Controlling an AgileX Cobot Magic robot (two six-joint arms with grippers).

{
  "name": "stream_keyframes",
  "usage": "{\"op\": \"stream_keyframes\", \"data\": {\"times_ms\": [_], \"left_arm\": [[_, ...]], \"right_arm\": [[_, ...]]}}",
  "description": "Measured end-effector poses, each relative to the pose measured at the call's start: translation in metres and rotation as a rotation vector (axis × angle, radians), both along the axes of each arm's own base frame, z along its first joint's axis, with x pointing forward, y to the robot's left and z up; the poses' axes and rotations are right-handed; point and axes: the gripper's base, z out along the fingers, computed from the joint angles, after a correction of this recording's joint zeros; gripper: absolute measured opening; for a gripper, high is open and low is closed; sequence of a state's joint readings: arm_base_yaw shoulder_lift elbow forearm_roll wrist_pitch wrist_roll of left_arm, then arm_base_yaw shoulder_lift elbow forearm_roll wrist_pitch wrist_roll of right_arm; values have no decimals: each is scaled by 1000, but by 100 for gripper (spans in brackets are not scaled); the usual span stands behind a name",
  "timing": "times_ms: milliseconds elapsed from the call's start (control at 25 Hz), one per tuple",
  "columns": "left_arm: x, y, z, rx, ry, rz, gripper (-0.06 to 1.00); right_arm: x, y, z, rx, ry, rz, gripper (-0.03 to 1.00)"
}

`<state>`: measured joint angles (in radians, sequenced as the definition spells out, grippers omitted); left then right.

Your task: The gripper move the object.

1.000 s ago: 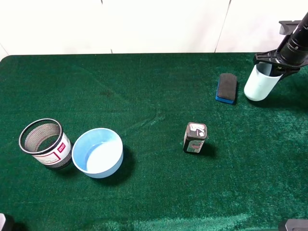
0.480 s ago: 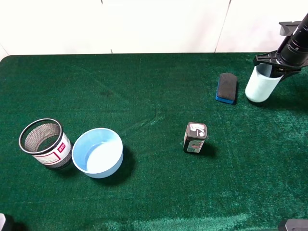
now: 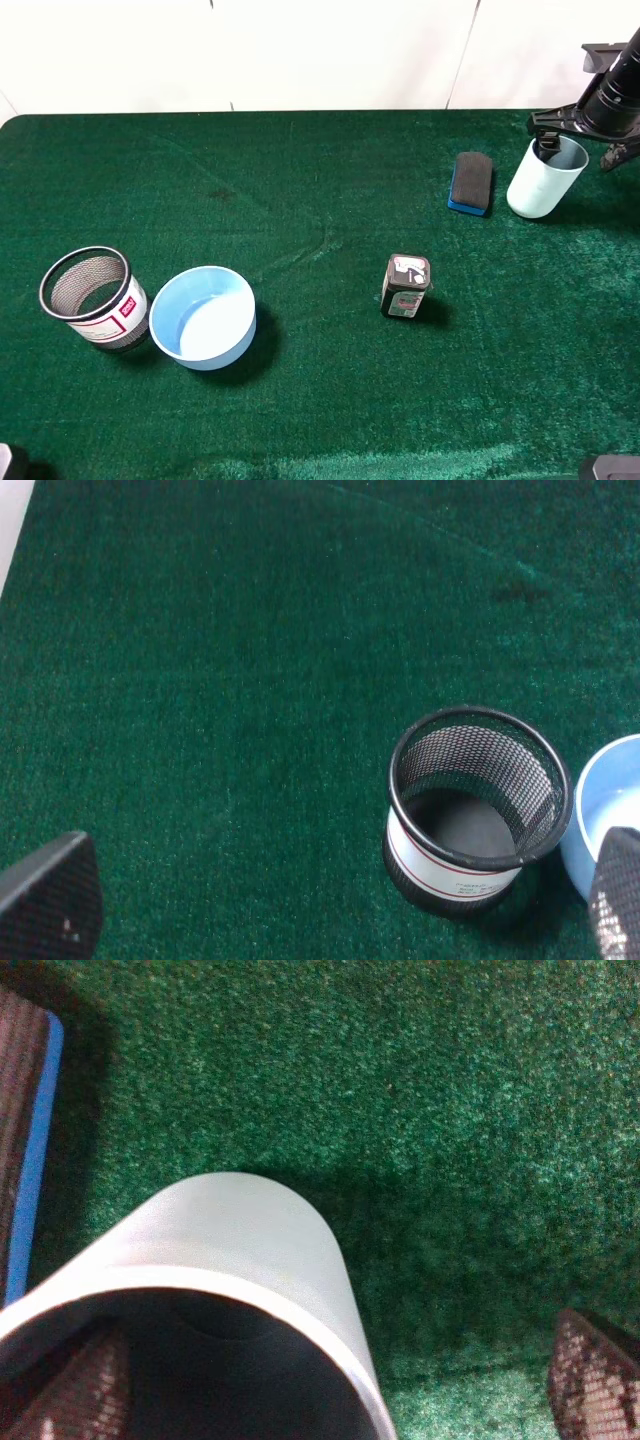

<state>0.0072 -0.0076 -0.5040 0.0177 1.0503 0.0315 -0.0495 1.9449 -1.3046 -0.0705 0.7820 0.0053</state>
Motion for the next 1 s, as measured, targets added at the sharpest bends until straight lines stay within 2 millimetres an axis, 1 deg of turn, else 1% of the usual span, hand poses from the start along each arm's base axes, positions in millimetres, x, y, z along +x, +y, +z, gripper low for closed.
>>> {"op": "stream_keyframes", "data": {"times_ms": [80, 280, 480, 720, 1000], "left_arm": [[0, 0, 0, 0, 0, 0, 99], [0, 0, 0, 0, 0, 0, 99], [0, 0, 0, 0, 0, 0, 99], [0, 0, 0, 0, 0, 0, 99], [0, 0, 0, 0, 0, 0, 99]], "right_arm": [[-1, 0, 7, -1, -17, -1, 64], [-8, 0, 35, -2, -77, -8, 64], [-19, 1, 63, 1, -105, -14, 64], [-42, 4, 93, 28, -75, -31, 69], [-72, 9, 127, 72, -54, -33, 69]]}}
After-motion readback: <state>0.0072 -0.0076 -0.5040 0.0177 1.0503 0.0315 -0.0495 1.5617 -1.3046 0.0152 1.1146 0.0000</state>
